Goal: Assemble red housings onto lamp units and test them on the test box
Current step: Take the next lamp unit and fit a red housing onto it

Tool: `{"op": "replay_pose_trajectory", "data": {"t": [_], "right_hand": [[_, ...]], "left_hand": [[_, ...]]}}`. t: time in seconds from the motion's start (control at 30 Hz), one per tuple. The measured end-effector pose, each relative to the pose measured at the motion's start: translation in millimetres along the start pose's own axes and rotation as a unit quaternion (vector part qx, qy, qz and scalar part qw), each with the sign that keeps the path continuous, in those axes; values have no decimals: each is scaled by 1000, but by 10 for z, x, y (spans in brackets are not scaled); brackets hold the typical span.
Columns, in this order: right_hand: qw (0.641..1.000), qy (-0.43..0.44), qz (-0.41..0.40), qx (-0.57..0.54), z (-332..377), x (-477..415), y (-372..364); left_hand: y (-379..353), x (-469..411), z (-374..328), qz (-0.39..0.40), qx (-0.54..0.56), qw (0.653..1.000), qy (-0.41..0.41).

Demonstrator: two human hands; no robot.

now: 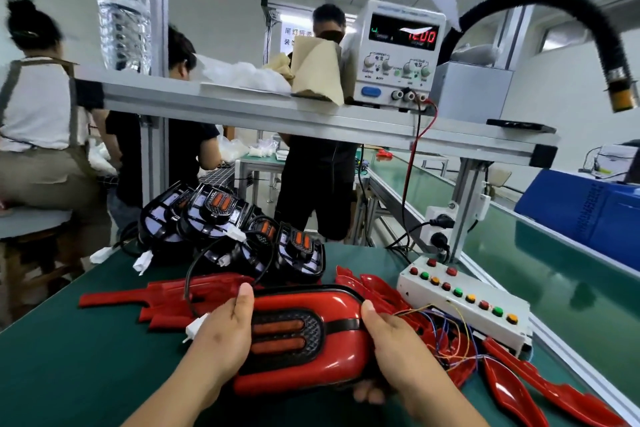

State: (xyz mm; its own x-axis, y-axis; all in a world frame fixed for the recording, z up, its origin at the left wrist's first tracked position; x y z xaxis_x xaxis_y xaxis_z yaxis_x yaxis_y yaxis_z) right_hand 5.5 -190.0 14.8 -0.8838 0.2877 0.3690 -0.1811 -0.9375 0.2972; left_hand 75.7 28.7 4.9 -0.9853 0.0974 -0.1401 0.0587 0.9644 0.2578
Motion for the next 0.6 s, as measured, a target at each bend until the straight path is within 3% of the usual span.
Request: {"op": "replay_pose_trajectory", "data": {"t": [0.2,0.33,0.5,0.57,0.6], "right_hand": [[982,-88,94,135,-84,90,96],[944,-41,64,320,-103,48,115],[943,-5,26,333,-78,-21,189],[960,37,-11,276,-24,-33,236],[958,96,-73,261,45,-36,307]], "left_hand": [[103,18,57,52,-55,996,41],[128,-6,166,92,-129,985,73],[185,-6,79,99,-202,973,49],[426,-46,46,43,-168,983,53],[617,-86,41,-8,-147,988,41]]}}
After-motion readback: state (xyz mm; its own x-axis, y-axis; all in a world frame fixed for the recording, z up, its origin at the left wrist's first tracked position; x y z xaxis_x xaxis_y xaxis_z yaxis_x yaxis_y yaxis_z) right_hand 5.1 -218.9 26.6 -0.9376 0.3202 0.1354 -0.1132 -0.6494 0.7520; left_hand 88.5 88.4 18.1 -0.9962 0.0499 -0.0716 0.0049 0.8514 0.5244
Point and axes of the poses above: each hand's wrist, its own x-axis away from the middle knuckle, its own y-axis out of the back of the hand, z = x × y, the point moved 6 cm from there along -x, towards the middle knuckle, and after that the axes turned 9 degrees about -y, right-handed, at the moved point
